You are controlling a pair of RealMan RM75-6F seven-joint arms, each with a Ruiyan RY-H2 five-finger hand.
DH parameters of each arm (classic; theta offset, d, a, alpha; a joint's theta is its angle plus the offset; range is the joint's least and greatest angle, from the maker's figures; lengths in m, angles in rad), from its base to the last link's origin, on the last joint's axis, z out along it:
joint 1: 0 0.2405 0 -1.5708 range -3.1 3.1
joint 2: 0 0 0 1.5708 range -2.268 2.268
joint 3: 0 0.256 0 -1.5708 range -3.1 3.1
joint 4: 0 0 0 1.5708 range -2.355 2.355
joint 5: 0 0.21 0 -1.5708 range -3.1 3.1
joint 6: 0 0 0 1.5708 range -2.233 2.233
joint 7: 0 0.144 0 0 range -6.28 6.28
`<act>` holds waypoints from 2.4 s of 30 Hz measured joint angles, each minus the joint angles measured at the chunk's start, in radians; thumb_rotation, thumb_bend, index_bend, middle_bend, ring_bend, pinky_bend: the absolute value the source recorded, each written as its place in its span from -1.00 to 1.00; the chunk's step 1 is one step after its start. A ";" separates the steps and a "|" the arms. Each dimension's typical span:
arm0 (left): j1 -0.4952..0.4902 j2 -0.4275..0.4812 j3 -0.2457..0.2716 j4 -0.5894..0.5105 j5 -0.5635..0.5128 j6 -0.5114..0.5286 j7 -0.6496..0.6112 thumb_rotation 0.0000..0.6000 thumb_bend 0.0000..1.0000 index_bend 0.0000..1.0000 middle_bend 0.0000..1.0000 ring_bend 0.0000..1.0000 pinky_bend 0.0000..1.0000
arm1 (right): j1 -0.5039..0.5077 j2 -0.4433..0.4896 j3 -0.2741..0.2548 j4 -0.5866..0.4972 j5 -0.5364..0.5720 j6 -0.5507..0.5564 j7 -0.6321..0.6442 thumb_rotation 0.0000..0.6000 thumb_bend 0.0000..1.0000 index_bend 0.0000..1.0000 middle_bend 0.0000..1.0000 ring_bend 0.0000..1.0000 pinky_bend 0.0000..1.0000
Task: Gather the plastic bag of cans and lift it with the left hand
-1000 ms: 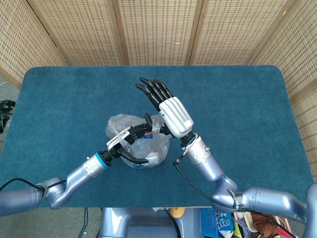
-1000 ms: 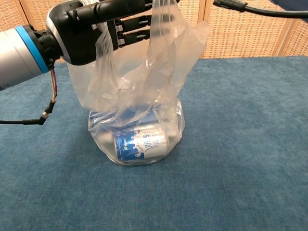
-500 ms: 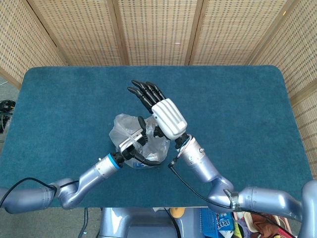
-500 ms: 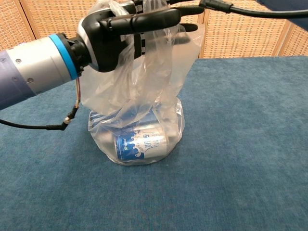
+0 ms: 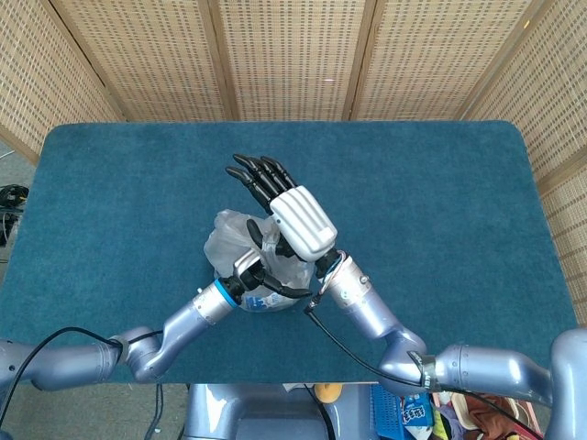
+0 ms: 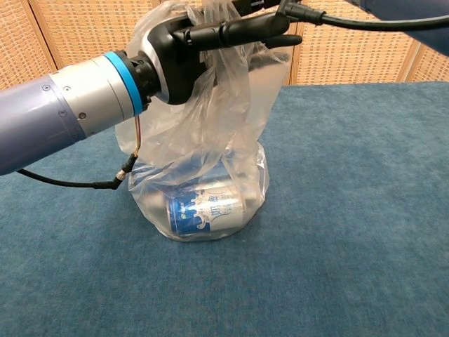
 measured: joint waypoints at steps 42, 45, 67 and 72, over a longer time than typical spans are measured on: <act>0.009 -0.046 -0.053 0.009 -0.042 -0.034 0.069 1.00 -0.84 -0.46 -0.65 -0.64 -0.89 | -0.163 0.226 -0.110 -0.113 -0.143 0.069 0.014 1.00 -1.00 -1.00 -1.00 -1.00 -1.00; 0.013 -0.047 -0.055 0.008 -0.039 -0.026 0.064 1.00 -0.84 -0.46 -0.65 -0.64 -0.89 | -0.190 0.246 -0.125 -0.102 -0.183 0.096 0.035 1.00 -1.00 -1.00 -1.00 -1.00 -1.00; 0.032 -0.024 -0.098 -0.037 -0.062 -0.020 -0.042 1.00 -0.85 -0.46 -0.64 -0.58 -0.68 | -0.443 0.326 -0.252 0.165 -0.291 0.310 0.331 1.00 -1.00 -1.00 -1.00 -1.00 -1.00; 0.049 0.023 -0.116 -0.111 -0.055 0.001 -0.090 1.00 -0.87 -0.44 -0.62 -0.55 -0.58 | -0.479 0.276 -0.285 0.383 -0.285 0.317 0.371 1.00 -1.00 -1.00 -1.00 -1.00 -1.00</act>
